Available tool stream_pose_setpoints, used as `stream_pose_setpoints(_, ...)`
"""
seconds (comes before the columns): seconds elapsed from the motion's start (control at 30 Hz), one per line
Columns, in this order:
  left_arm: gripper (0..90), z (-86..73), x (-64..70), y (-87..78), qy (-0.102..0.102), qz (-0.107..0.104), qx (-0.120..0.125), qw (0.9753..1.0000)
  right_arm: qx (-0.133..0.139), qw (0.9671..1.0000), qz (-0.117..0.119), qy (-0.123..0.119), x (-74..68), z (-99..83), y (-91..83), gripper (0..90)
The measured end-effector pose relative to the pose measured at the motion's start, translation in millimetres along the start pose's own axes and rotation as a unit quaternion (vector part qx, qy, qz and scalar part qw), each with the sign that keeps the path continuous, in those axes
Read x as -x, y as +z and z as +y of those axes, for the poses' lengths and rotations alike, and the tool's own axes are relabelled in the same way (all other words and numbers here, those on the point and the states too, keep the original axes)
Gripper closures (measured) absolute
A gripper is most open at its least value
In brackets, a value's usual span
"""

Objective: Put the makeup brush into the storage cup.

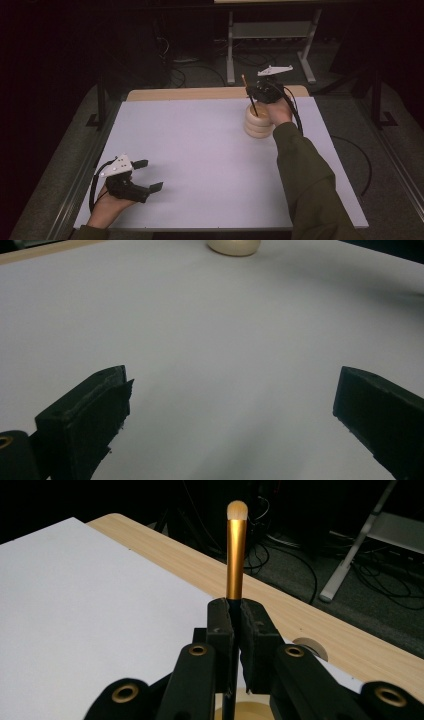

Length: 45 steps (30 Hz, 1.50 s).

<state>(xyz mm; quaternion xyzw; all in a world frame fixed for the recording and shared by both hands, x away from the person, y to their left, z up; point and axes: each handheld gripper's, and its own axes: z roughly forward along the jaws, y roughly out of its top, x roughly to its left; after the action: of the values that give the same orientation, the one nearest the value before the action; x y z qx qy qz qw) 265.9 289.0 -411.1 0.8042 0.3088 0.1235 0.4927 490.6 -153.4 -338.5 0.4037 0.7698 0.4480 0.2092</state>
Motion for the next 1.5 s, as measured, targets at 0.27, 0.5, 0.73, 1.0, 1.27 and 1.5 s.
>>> stream_pose_setpoints(0.27,1.2,0.2,-0.1,-0.2,0.002,0.0,-0.001,1.0,-0.006,1.0,-0.004,-0.004,1.9,-2.7,2.5,83.0)
stream_pose_setpoints(0.5,1.2,0.1,0.2,0.0,0.0,0.0,0.002,1.0,-0.013,0.9999,-0.002,-0.001,3.3,-4.5,3.5,82.9)
stream_pose_setpoints(0.73,1.2,0.0,-0.1,-0.2,-0.001,0.001,0.003,1.0,-0.018,0.9998,-0.002,0.005,5.2,-5.4,3.2,82.5)
stream_pose_setpoints(1.0,1.2,0.0,0.0,-0.2,-0.002,0.001,0.003,1.0,-0.021,0.9997,0.005,0.006,6.1,-6.6,4.4,81.8)
stream_pose_setpoints(1.27,1.2,0.1,0.0,-0.2,-0.002,0.001,0.003,1.0,-0.028,0.9996,0.006,0.005,4.8,-6.1,5.7,67.3)
stream_pose_setpoints(1.5,1.2,0.4,-0.1,-0.4,0.001,0.001,0.0,1.0,-0.034,0.9994,-0.001,0.01,4.7,-6.6,6.5,32.6)
